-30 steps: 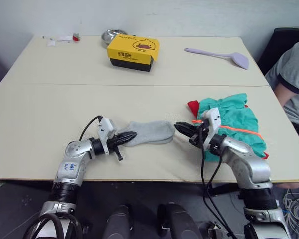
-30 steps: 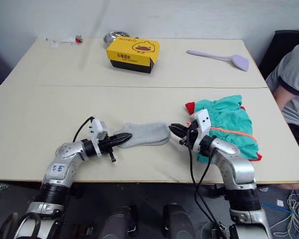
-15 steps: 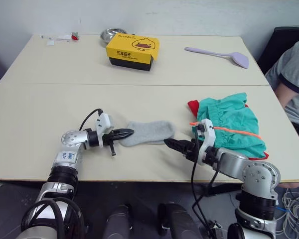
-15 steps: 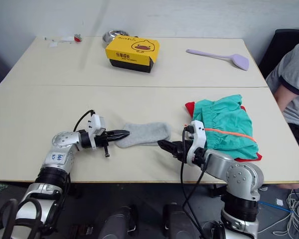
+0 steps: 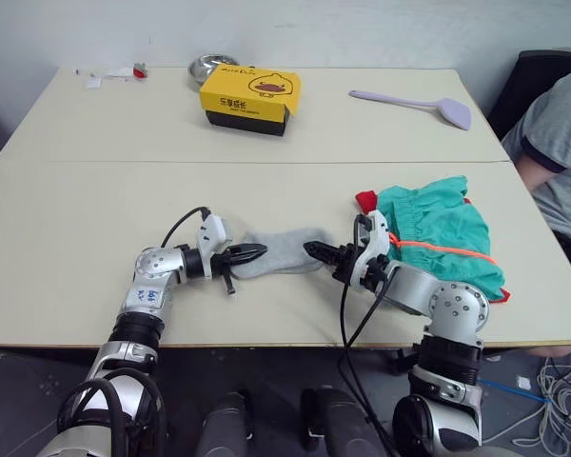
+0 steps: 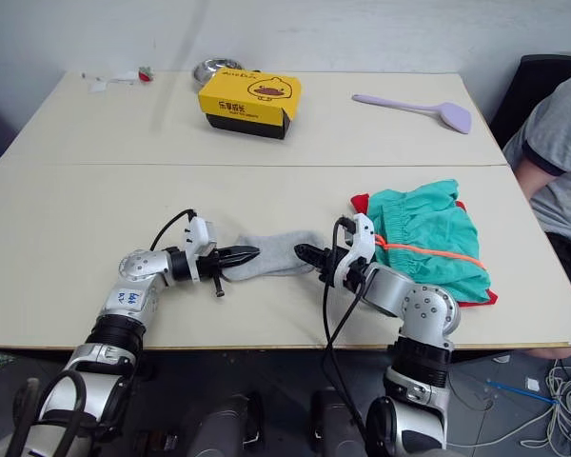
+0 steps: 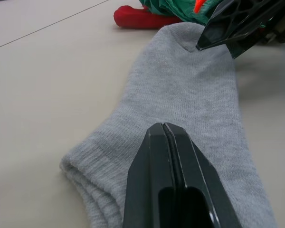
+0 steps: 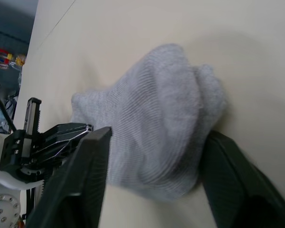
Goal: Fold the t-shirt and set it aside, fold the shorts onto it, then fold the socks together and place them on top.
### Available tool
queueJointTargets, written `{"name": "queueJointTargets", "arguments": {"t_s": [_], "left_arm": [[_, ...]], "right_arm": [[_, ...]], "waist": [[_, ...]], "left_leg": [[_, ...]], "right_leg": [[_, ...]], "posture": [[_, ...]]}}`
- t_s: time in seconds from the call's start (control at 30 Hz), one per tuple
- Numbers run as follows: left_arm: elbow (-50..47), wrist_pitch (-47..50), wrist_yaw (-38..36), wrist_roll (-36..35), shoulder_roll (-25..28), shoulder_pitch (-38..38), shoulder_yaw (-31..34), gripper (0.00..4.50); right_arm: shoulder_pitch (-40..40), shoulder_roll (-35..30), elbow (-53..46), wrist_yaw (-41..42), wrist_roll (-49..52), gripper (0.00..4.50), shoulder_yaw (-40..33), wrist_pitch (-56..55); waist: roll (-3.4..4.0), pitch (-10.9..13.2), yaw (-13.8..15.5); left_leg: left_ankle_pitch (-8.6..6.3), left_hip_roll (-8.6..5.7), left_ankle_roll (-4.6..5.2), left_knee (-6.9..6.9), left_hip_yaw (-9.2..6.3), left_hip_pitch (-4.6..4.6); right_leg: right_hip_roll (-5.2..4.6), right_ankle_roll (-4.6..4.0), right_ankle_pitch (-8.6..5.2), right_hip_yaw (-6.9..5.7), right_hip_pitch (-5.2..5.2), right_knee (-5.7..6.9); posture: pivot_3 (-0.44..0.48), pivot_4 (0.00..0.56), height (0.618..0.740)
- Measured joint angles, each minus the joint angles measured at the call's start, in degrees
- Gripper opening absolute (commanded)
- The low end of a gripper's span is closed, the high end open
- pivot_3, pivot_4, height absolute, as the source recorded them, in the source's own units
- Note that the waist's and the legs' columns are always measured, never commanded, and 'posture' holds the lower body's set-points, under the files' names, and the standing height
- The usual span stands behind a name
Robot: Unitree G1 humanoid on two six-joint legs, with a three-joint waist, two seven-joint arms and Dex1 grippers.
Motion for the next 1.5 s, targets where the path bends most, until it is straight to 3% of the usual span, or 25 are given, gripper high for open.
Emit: {"name": "queueJointTargets", "arguments": {"t_s": [0.17,0.33,0.53,0.87,1.13,1.17,1.33,1.5], "left_arm": [[-2.2,2.1,1.3,-0.1,-1.5,0.5,0.0,0.0],[-5.6,7.0,5.5,0.3,-5.2,0.6,-1.1,0.0],[-7.2,10.0,10.1,2.1,-6.9,0.5,-2.3,0.0],[-9.7,12.0,13.7,2.3,-7.0,1.8,-2.9,0.0],[-13.1,15.1,15.0,0.0,-6.4,4.1,-1.3,0.0],[-13.3,15.5,14.9,-0.2,-6.0,4.2,-1.2,0.0],[-14.4,19.4,13.6,-4.5,-4.8,5.1,1.5,0.0],[-15.8,27.3,8.7,-11.2,-0.1,6.6,5.9,0.0]], "right_arm": [[-0.2,-3.7,0.0,1.2,-2.9,0.01,2.3,-3.3],[-1.4,-11.2,-2.5,4.9,-6.5,0.01,7.9,-4.2],[-5.7,-14.4,-6.4,7.2,-7.8,0.01,13.3,-3.3],[-8.3,-11.3,-9.0,8.6,-9.7,0.01,22.0,-1.1],[-6.3,-8.9,-4.3,12.5,-16.3,0.01,27.6,-8.8],[-6.3,-9.1,-4.1,13.4,-16.9,0.53,28.0,-9.8],[-5.5,-8.8,-3.1,18.9,-17.3,2.19,28.9,-13.5],[-4.9,-9.4,-2.1,25.6,-17.9,3.97,29.4,-18.5]], "waist": [[0.01,0.0,0.1],[0.01,0.0,0.4],[0.01,0.0,0.3],[0.01,0.0,0.4],[0.01,0.0,-0.4],[0.01,0.0,-0.5],[0.01,0.0,-1.2],[0.01,0.0,-1.1]], "left_leg": [[0.0,-0.02,0.0,0.01,0.02,-0.12],[0.06,-0.06,0.05,0.07,0.02,-0.5],[0.11,-0.06,0.06,0.12,0.0,-0.59],[0.13,-0.05,0.06,0.12,-0.01,-0.54],[0.13,-0.04,0.06,0.11,0.01,-0.5],[0.14,-0.04,0.05,0.11,0.01,-0.49],[0.14,0.05,-0.01,0.06,0.01,-0.46],[0.17,0.07,-0.08,0.06,0.0,-0.5]], "right_leg": [[0.0,0.02,0.01,0.02,-0.14,0.0],[-0.01,0.08,0.04,0.04,-0.53,0.08],[0.01,0.14,0.08,0.02,-0.63,0.14],[-0.01,0.14,0.09,0.02,-0.58,0.15],[0.01,0.14,0.09,0.03,-0.56,0.16],[0.01,0.14,0.09,0.03,-0.56,0.16],[0.1,0.13,0.09,0.03,-0.56,0.17],[0.12,0.13,0.09,0.02,-0.61,0.17]], "posture": [[0.0,0.15,0.74],[0.0,0.15,0.74],[0.0,0.15,0.74],[0.0,0.15,0.74],[0.0,0.15,0.74],[0.0,0.15,0.74],[0.0,0.15,0.74],[0.0,0.15,0.74]]}}
